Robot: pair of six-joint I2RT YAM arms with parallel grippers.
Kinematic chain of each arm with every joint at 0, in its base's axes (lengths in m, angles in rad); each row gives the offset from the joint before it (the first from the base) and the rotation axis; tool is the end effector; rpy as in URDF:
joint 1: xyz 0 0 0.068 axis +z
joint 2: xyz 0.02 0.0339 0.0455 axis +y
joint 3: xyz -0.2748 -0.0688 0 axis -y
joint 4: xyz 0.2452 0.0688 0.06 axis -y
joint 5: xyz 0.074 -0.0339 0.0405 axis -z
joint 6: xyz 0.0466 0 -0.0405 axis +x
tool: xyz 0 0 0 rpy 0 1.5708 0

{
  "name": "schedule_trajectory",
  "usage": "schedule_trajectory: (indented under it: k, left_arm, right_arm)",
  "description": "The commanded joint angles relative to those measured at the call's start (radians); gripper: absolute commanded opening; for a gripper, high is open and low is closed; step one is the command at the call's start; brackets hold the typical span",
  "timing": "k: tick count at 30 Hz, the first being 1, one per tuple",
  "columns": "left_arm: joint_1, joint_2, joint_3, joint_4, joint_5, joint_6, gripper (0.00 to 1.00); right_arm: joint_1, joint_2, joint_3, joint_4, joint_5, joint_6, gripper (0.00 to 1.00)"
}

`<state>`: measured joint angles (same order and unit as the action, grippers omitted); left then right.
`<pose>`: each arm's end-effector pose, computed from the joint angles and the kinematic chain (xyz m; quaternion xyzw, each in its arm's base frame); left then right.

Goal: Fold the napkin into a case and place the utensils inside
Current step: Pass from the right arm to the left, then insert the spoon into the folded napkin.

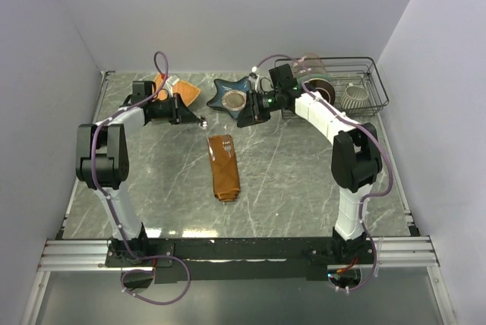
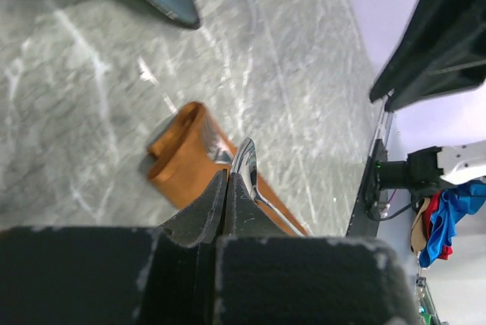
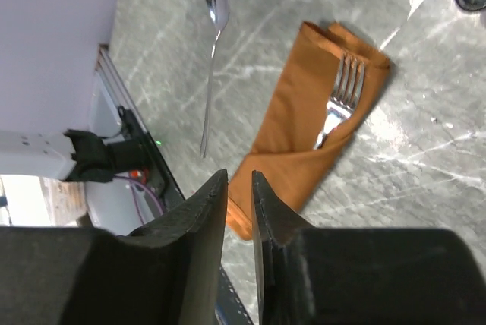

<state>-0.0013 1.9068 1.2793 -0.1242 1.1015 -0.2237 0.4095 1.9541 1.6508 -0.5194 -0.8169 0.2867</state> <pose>0.4137 -0.0421 0.2126 0.1204 0.8000 -0.5151 0.2833 0.3963 0.2090 0.2748 -0.1973 0.8438 0.4619 0.1891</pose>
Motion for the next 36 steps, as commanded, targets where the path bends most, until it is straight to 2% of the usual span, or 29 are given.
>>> schedule_trajectory:
  k: [1,11,16,28,36]
  left_arm:
    - [-0.002,0.035,0.041,0.003,-0.008,0.075,0.01]
    - [-0.035,0.069,-0.008,0.081,-0.087,0.096,0.01]
    - [-0.063,0.086,-0.014,0.089,-0.133,0.113,0.01]
    - [-0.095,0.129,0.02,0.066,-0.184,0.126,0.01]
    - [-0.109,0.113,-0.001,0.015,-0.161,0.167,0.01]
  right_arm:
    - [0.006,-0.053,-0.048,-0.036,0.019,-0.078,0.25]
    - [-0.058,-0.121,-0.091,-0.079,0.036,-0.129,0.32]
    - [-0.093,-0.178,-0.111,-0.106,0.062,-0.159,0.39]
    - [-0.101,-0.262,-0.161,-0.1,0.079,-0.159,0.4]
    - [-0.115,-0.284,-0.174,-0.1,0.09,-0.167,0.4]
